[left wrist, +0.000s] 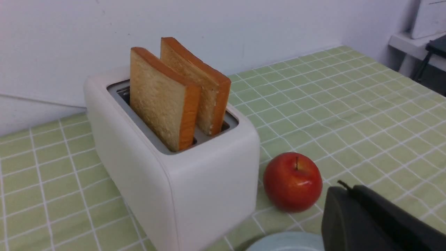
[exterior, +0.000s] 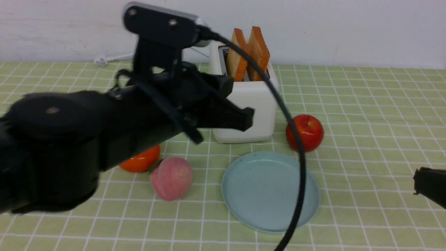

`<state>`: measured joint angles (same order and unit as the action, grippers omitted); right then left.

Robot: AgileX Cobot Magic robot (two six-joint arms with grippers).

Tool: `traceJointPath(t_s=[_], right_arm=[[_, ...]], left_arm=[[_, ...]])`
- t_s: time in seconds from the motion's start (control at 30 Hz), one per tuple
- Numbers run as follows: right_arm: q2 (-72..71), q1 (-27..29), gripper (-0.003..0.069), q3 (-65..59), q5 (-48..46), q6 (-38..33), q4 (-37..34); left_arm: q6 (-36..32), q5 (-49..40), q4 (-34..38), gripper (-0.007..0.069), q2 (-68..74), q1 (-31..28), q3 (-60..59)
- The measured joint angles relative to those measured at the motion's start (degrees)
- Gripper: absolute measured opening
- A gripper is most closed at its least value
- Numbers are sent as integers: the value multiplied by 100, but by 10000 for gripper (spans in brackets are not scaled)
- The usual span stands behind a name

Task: Take toasted bread from bread machine on green coffee tablecloth place on plate.
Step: 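Reach for a toast slice standing in the toaster with the left gripper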

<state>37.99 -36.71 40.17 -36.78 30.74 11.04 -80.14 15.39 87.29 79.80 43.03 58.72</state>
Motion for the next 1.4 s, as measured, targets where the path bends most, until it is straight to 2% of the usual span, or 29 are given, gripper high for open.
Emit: traceJointPath(t_s=[0.1,0.2,0.23,0.33,0.47,0.63,0.9,1.03,1.4], right_arm=[[-47,0,-20,0,-347,-6,-5],[-76,0,-20,0,-645,-20,-11],[-82,0,-20,0,-645,-20,-11],[-83,0,-20,0,-748,-38,-15],[-83,0,-20,0,-588,-38,33],[-83,0,-19,0,-332,-42,138],[-83,0,-17,0,-274,-42,167],[-83,0,-14,0,-274,-42,188],[-83,0,-10,0,-201,-42,182]], left_arm=[[117,103,29,19,628,-88,540],[157,109,29,105,1147,-203,1034],[153,109,29,105,1181,-211,1068],[180,117,34,273,1749,-400,1688],[185,107,33,433,2244,-601,2231],[186,58,33,518,2793,-769,2718],[181,227,-127,512,3463,-791,3385],[181,633,-235,473,3729,-798,3641],[181,819,-850,349,3830,-798,3690]])
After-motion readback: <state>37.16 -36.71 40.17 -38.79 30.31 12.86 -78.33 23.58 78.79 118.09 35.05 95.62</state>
